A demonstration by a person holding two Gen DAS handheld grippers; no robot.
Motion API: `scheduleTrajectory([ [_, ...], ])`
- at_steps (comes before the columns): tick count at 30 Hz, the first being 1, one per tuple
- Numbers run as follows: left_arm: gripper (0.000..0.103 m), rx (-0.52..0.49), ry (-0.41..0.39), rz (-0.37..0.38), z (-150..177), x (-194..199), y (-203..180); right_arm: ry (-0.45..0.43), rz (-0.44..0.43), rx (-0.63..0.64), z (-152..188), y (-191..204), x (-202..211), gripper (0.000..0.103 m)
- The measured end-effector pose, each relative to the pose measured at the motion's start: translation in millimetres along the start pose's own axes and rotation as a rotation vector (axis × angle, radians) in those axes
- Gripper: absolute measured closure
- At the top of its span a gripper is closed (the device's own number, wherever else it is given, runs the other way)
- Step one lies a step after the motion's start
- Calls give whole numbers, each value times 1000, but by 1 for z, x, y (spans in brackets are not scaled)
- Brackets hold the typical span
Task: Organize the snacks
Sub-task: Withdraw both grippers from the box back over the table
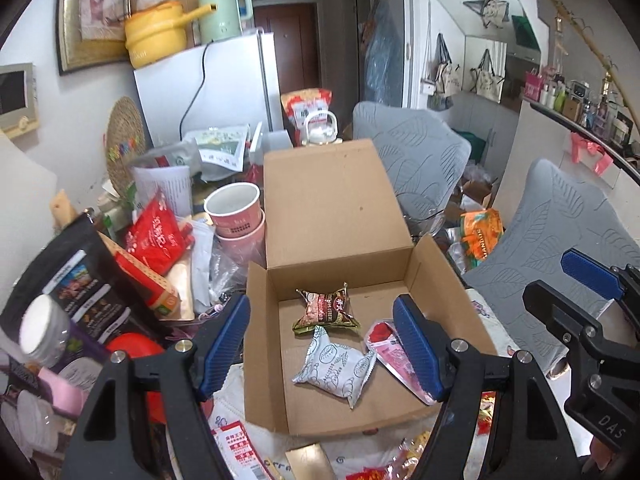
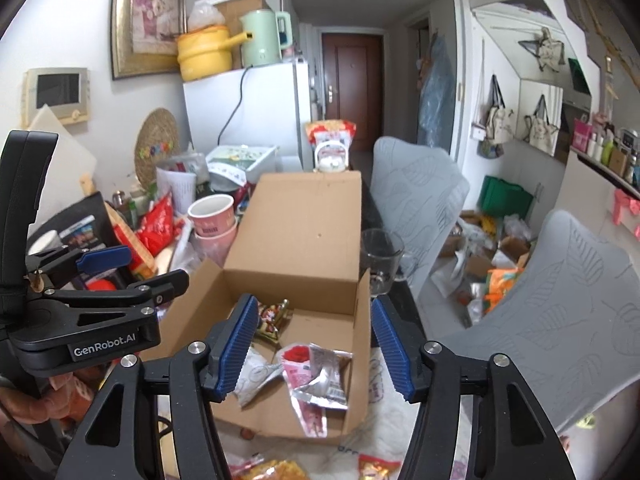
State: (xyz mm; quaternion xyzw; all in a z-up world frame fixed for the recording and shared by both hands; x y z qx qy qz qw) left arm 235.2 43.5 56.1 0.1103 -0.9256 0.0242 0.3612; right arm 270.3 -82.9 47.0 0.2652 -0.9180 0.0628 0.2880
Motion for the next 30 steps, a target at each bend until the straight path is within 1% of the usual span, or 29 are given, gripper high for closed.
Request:
scheduleTrajectory([
  [3,29,-4,-28,7,4,20,-1,-22,4,4,1,1,19,44],
  [7,29,-7,-57,22,11,45,-3,-58,3,7,4,5,45,39],
  [10,29,-11,-79,39,19,64,-5,-82,4,15,8,10,66,38],
  [13,29,-17,-96,40,27,80,-6,-106,3,21,14,14,86,33],
  [14,29,-18,-101,43,30,86,-6,-113,3,24,16,16,92,32],
  [17,22,-19,-115,61,38,100,-7,-132,8,33,22,20,109,32],
  [20,22,-31,-139,57,48,115,-9,-150,5,40,28,26,122,30],
  [25,22,-44,-154,70,63,135,-11,-166,-11,37,42,33,138,29],
  [26,22,-45,-157,71,66,138,-12,-169,-14,35,46,35,142,28],
  [30,22,-53,-192,82,80,154,-13,-175,-20,33,58,40,152,27],
])
Point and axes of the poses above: each gripper's, at about its wrist camera, not at the fingertips, and x roughly against the way its jaws point, y to its left, z to its underside, the point moved 6 cm from there along -x, roughly the way its jaws point
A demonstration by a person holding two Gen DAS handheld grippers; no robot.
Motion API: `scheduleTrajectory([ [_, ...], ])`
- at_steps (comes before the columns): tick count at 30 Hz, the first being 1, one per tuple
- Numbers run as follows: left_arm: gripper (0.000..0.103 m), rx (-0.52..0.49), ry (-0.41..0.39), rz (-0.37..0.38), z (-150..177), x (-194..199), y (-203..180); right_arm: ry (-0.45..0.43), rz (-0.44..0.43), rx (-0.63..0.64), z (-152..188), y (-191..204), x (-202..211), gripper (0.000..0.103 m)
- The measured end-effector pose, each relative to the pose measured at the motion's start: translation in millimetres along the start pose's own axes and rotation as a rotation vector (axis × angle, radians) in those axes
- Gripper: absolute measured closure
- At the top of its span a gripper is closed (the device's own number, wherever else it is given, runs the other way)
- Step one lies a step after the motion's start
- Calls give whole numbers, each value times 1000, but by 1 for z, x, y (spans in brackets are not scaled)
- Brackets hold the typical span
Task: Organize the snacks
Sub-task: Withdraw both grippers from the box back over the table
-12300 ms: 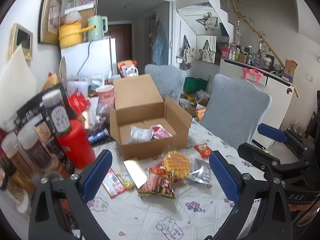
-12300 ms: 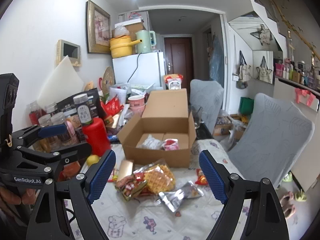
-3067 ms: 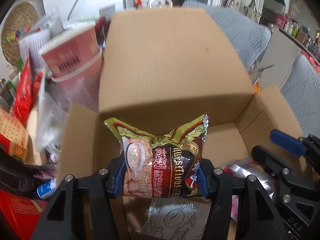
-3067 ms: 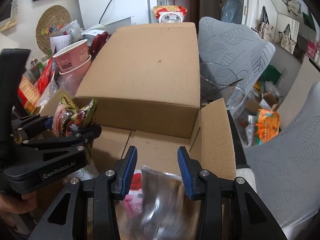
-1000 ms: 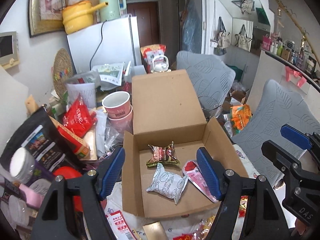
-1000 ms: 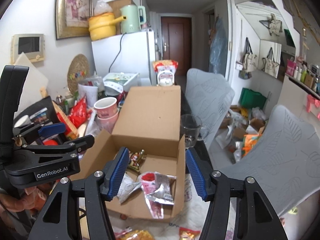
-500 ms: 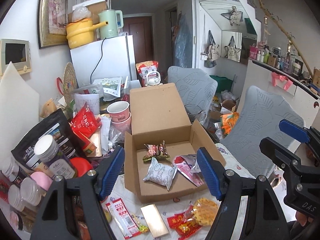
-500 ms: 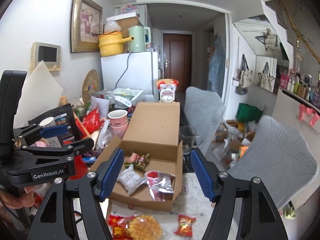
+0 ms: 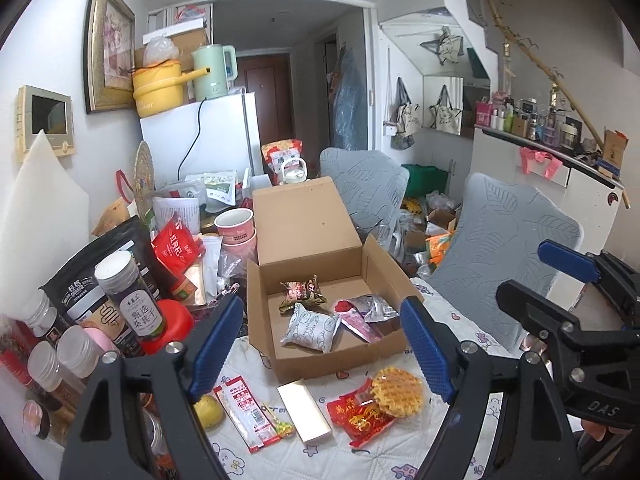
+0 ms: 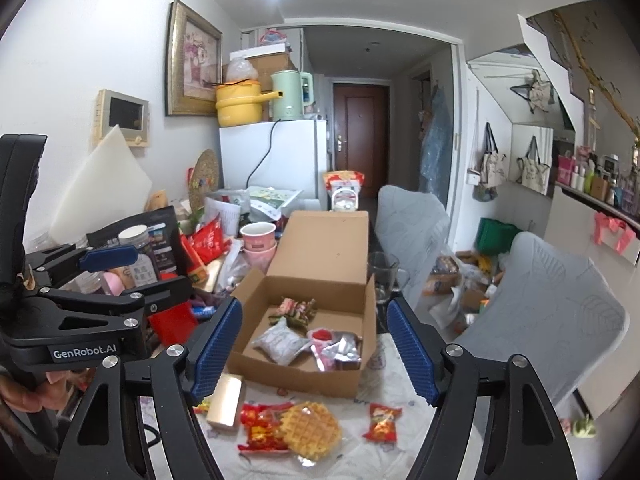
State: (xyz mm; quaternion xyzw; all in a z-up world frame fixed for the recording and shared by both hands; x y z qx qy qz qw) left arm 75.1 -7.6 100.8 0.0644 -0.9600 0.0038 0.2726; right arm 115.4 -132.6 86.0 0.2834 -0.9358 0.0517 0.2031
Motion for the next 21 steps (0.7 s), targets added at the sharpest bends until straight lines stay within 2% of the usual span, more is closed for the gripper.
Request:
scheduleTrajectory([
  [8,22,5,-33,2,24,22,1,-6,-10,-8,24,9,19,27],
  [21,22,51,5,19,74,28,6,60,-38,-49,75,18,17,27],
])
Point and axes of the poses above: each gripper's, at about its wrist camera, not at the fingertips, and x roughly against the way its jaws point, y to its left, z to its underside, the point moved 6 cm from there along -x, roughly the way its jaws point
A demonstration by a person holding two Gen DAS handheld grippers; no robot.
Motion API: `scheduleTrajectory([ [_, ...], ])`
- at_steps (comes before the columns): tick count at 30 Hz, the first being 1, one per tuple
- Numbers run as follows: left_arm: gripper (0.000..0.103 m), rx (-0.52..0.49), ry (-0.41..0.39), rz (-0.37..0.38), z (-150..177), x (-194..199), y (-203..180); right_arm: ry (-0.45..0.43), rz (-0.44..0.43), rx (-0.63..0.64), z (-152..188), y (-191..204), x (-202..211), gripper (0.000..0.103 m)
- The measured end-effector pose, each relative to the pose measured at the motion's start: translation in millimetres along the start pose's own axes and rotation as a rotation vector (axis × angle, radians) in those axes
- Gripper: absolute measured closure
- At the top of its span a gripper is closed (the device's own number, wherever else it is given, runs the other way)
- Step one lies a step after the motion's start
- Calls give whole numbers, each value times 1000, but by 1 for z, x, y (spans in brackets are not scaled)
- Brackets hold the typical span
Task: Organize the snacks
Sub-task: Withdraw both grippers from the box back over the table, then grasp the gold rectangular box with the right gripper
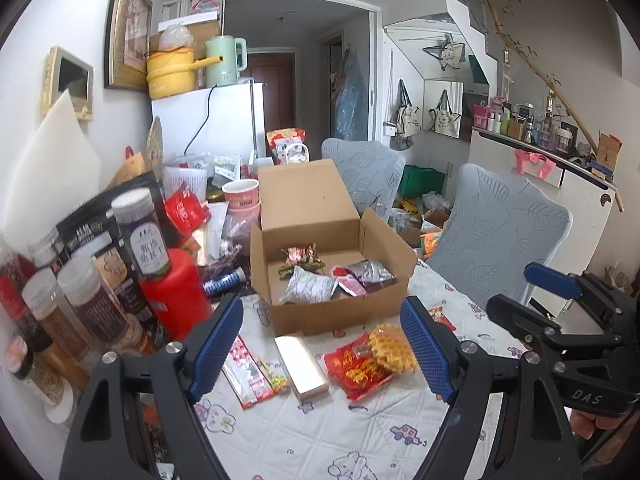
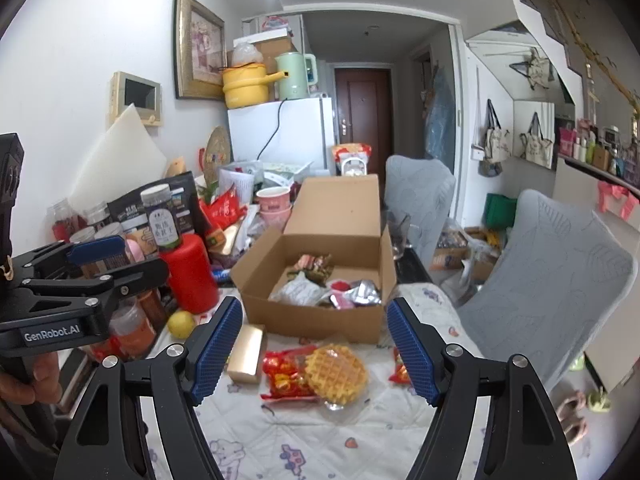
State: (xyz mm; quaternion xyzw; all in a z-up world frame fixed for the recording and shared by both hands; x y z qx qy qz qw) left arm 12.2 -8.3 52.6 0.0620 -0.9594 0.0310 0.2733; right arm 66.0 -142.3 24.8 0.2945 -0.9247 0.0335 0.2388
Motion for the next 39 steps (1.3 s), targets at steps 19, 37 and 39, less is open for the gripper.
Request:
scheduleTrajectory([
  [19,22,84,176,-39,70,-44,43,121,-114,-35,54,28,-58,27],
  [37,22,198,281,-122,115,-83,112,284,-207,24,88,79,-155,27],
  [39,22,207,286,-120,118,-87,116,301,-205,36,90,83,-168,27],
])
Point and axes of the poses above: each gripper's, at about its wrist camera, not at the fingertips, and x roughly against the way its jaws point, y to its left, z to its underside, the point moved 6 cm from there along -x, roughly the way its jaws point
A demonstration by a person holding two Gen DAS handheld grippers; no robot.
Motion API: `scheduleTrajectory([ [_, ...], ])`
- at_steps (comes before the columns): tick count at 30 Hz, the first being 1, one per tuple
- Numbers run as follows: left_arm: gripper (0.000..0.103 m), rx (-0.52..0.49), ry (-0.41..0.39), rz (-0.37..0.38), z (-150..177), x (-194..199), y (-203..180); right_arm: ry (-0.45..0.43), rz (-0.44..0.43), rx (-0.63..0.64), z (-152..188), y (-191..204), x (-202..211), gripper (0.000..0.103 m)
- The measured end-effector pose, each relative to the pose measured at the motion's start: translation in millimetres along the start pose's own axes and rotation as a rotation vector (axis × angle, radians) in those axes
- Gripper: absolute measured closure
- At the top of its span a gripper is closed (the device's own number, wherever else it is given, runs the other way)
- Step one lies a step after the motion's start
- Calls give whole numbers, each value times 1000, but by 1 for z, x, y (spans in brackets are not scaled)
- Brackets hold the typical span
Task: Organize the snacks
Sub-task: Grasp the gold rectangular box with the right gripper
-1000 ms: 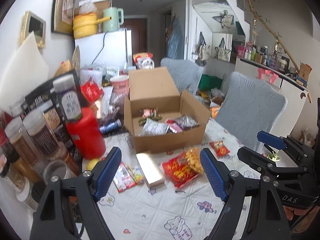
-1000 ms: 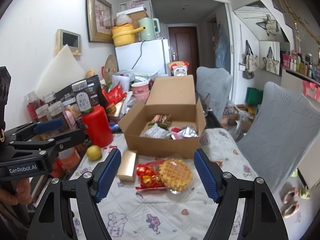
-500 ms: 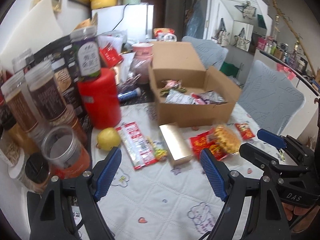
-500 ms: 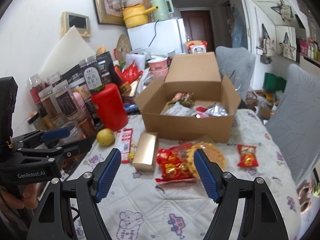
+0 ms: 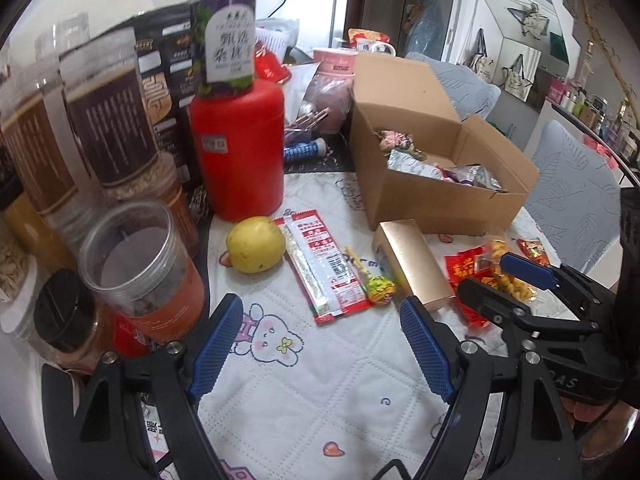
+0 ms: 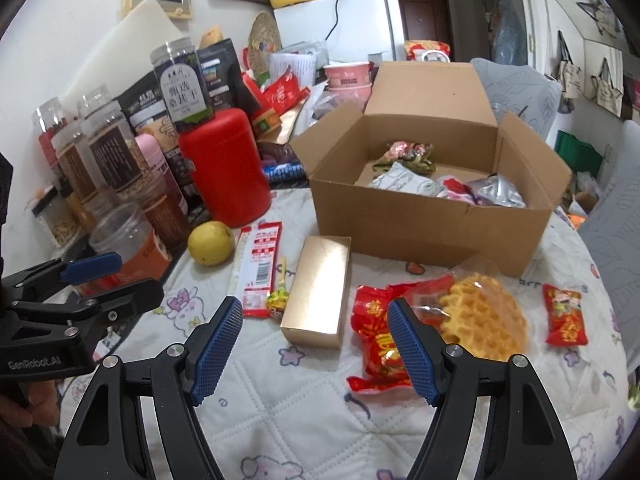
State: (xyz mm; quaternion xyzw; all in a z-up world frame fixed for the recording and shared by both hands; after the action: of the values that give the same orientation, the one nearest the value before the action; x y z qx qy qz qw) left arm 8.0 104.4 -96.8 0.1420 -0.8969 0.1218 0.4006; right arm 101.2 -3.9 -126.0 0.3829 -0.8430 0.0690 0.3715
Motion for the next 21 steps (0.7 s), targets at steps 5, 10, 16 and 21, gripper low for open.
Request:
scheduleTrajectory([
  [5,22,11,19,-10,1,-15,9,41,3,18,-2,1,-28,30],
  [10,22,35,45,-11,0,-29,16,93,23,23,-5,-4,-57,36],
  [16,22,47,66,-6,-3,-43,19,161,54,51,-5,-9,-83,41],
  [21,22,48,86,2,-4,-55,15,180,54,66,-3,-14,-95,59],
])
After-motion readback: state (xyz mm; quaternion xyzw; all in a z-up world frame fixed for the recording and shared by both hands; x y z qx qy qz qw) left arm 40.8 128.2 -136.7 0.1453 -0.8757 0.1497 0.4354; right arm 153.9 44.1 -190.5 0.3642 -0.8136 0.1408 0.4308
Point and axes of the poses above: each gripper's, at about its wrist camera, not at the fingertips, and x roughly against the way its jaws point, y to its left, z to its underside, the point moved 6 cm from there along -x, roughly the way its jaws point
